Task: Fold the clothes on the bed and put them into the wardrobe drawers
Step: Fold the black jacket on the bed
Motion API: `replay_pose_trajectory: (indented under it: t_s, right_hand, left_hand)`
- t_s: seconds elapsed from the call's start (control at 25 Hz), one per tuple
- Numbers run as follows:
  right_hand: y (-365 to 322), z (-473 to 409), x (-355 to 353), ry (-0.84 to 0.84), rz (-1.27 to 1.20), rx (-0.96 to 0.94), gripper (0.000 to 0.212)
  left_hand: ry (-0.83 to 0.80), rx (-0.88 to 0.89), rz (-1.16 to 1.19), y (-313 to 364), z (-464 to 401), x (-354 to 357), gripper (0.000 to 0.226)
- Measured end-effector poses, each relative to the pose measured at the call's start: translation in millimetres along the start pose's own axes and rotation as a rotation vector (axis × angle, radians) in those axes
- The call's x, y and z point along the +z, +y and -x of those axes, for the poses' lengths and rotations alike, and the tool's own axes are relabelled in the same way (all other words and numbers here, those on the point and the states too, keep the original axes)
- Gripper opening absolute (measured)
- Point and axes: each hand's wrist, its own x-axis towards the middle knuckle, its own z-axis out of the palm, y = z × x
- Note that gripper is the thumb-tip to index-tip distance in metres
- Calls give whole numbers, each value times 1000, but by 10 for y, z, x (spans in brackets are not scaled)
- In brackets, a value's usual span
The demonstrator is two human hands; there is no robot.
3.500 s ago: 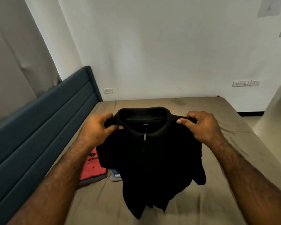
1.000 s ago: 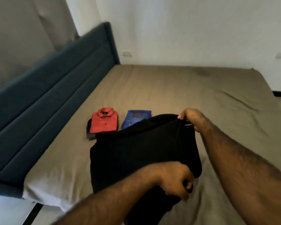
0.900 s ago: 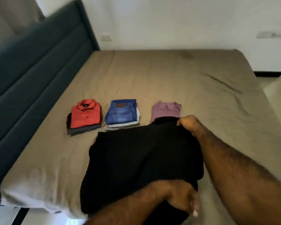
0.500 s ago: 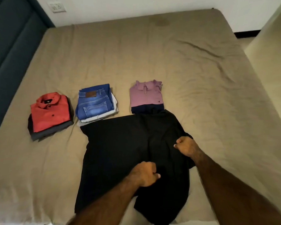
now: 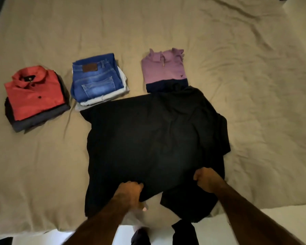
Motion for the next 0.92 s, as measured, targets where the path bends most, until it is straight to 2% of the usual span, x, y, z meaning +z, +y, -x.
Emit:
replay_pose_trajectory:
  t_s: [0.08,0.12,0.24,0.36,0.44,0.48,0.56,0.6,0.68,0.8,0.92]
  right_hand:
    - [80,124,205,54,32,-4,21]
    - [102,170,282,86,48,-13,28]
    - [24,335,472,36,149,-36,75]
    - [-87,491,637,92,289,-116,87]
    - [-180,551,712,66,383,-191,80]
    - [-188,560,783,54,430,-233,69]
    - [-187,522,832,51,467,-291,40]
    - [-160,483,829,65,422,-289,33]
    - [-1,540,823,79,300,-246,31]
    - [276,655,709,-16,268,-156,33]
    - [462,666,612,-81,304,-88,30]
  left_hand:
    - [44,17,-74,-212,17,347,80]
    - [91,8,-67,-301,30,467,80]
    - [171,-23,-43,-563,91,751,72]
    - [344,-57,-53,-723,243,985,56]
    - [386,-100,-97,-811,308,1128,46]
    - [426,-136,-128,-853,303,1275,42]
    - [356,-192,-100,-933,291,1335,40]
    - [320,-213,-84,-915,332,1266,43]
    - [395,-234,-109,-823,376,1298,55]
    - [308,-294,-232,-837,522,1293,63]
    - [277,-340,-154,-1010,655,1420,69]
